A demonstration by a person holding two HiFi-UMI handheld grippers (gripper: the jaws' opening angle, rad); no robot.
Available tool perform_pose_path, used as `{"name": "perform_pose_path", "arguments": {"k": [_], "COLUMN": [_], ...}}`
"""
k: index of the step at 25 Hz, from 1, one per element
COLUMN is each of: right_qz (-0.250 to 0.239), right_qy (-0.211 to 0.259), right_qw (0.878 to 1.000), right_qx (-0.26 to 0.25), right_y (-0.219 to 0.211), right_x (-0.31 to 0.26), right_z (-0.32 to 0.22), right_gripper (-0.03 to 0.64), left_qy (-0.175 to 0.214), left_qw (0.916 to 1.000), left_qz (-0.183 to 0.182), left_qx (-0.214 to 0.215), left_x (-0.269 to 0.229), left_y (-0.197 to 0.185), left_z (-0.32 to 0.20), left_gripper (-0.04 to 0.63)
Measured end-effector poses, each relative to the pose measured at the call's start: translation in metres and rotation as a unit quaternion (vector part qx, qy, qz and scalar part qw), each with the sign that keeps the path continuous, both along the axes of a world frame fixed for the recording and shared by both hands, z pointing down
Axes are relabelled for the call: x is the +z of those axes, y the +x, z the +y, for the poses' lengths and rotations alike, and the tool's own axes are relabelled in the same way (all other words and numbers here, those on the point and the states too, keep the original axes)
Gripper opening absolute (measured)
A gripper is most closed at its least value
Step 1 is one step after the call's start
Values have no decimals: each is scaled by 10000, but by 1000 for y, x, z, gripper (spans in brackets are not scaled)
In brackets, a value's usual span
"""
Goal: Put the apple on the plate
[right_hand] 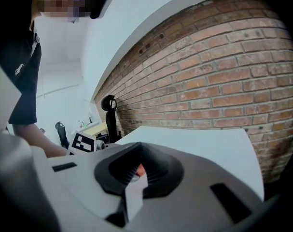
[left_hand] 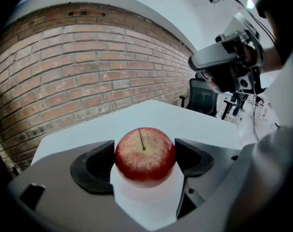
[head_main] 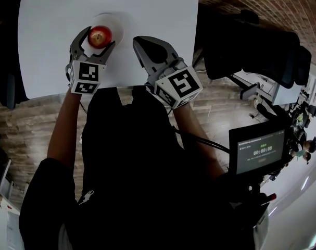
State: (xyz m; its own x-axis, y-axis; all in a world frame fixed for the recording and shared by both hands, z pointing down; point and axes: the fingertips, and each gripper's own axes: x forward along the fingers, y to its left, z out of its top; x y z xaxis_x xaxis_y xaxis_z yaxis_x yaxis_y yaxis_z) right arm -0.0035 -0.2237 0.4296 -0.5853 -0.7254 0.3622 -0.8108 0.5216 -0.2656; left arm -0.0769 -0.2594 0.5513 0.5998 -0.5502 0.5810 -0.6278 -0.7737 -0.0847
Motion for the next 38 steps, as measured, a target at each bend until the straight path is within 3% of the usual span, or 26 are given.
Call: {"name": "perform_pose_path", "arguments": {"k": [25,38], "right_qz": [15,29], "right_qy": [-282,-328], "right_qw": [9993,9990], "right_qx": [245,317], "right_y": [21,25], "right_x": [35,36], "right_z": [2,2], "right_gripper": [3,3], "left_qy": [-178,-168], "left_qw": [9994,9994], "left_qz": [-177,-248], "left_qx": [247,156], "left_x": [45,53], "left_y": [22,17], "left_z": [-11,-15], "left_gripper": [394,394]}}
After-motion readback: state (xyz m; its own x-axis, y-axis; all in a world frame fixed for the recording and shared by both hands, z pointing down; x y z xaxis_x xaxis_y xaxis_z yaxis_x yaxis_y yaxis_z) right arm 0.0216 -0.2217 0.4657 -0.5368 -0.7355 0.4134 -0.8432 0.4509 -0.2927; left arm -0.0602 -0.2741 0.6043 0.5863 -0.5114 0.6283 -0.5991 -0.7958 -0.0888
